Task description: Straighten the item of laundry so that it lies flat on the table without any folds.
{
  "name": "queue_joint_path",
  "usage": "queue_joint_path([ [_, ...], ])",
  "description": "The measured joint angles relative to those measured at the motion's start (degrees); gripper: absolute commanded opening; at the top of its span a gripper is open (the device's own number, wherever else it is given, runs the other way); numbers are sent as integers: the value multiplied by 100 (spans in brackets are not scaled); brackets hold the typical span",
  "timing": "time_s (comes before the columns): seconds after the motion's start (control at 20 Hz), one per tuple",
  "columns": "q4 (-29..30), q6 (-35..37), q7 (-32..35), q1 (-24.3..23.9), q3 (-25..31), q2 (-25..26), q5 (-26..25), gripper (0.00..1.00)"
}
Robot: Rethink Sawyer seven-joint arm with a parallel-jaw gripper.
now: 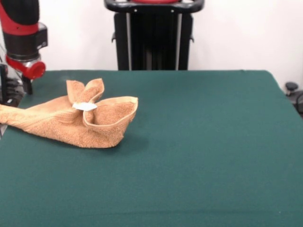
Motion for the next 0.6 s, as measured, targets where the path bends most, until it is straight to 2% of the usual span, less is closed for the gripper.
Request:
queue_joint_path([
  [0.3, -276, 0, 0, 2, 0, -19, 97, 0],
  [0.35, -335, 1, 0, 2, -1, -42, 127, 100],
  [0.6, -348, 1, 0, 2, -1, -49, 173, 100],
])
